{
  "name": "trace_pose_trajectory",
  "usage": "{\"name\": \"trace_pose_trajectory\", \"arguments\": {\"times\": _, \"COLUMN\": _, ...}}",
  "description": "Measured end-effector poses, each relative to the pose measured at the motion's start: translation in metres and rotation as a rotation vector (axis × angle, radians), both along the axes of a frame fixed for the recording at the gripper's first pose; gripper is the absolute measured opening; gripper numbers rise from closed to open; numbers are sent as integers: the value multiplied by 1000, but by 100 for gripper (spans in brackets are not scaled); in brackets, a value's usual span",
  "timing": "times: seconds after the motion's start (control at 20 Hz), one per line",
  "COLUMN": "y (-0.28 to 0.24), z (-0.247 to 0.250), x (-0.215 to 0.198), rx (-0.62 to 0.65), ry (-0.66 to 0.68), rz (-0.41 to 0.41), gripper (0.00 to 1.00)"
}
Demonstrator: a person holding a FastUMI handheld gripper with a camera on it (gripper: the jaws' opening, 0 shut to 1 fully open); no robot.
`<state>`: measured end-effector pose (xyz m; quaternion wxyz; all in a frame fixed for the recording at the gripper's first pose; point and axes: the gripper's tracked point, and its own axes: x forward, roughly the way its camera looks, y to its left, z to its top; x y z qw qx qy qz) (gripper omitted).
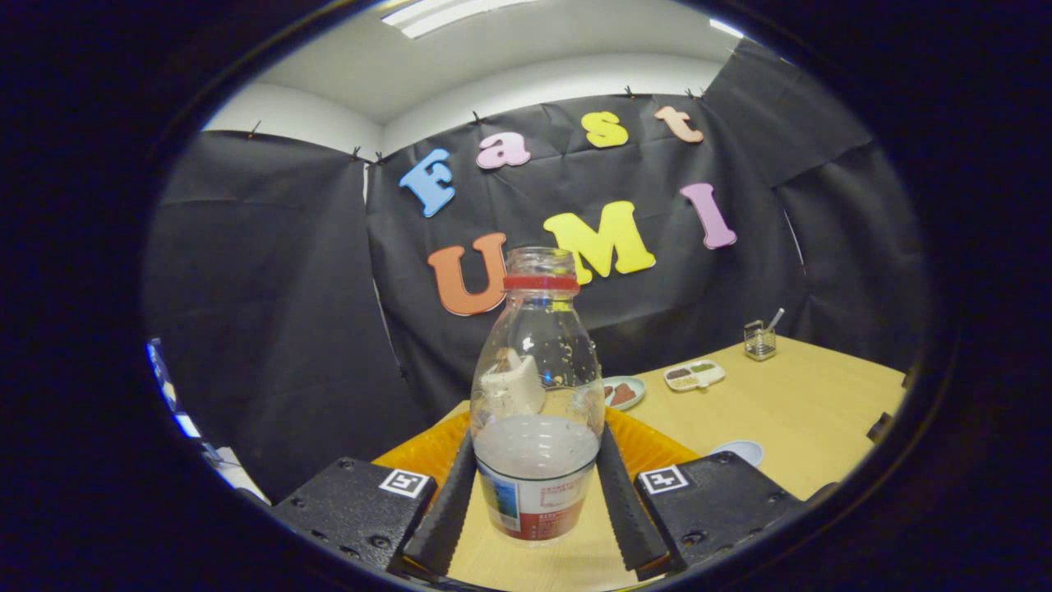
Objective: Take the bottle from table, then pour the juice into the cup, finally place the bottle on the coaster
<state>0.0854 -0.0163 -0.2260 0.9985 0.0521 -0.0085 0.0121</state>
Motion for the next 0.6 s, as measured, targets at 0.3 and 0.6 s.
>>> {"name": "trace_pose_trajectory", "arguments": {"times": 0.3, "y": 1, "z": 7, "x": 33, "rx": -47, "ry": -52, "rz": -14, "gripper": 78}}
{"name": "trace_pose_trajectory", "arguments": {"times": 0.6, "y": -13, "z": -12, "x": 87, "rx": -199, "ry": -63, "rz": -62, "gripper": 78}}
